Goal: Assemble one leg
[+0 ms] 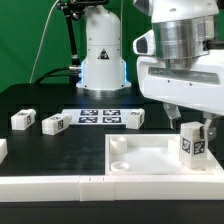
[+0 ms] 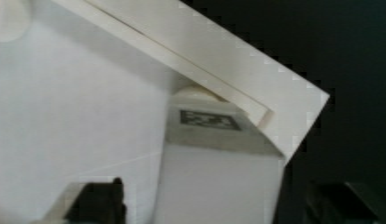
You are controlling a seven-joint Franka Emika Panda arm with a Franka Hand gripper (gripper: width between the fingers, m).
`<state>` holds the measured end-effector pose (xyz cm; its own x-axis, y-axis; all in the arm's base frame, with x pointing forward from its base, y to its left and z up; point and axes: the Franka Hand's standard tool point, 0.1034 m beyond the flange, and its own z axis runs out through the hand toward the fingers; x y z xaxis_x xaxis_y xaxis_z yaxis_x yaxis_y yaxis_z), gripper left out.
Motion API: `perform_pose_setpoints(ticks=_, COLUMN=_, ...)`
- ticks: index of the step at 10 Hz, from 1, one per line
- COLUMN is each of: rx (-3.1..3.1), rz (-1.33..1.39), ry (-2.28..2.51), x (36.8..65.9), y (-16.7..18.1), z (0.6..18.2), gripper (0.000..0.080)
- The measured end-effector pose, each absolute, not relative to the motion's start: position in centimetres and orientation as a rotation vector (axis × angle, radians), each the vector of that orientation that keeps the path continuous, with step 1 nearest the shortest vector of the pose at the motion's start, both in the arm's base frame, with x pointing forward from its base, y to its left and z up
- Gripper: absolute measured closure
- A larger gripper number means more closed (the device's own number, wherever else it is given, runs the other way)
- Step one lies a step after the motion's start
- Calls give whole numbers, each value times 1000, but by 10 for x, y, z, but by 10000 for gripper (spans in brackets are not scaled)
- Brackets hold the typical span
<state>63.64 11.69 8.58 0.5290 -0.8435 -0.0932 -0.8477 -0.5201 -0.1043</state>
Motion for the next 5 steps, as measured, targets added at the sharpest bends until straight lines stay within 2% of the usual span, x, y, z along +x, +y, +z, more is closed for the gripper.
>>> perform_pose_setpoints(ticks=1, rx=-2669, rz=72, ry=1391, x=635, y=119, z=85, gripper=189)
perform_pose_setpoints(ticks=5, rx=-2958, rz=7, ry=635, x=635, y=124, z=84, gripper=151)
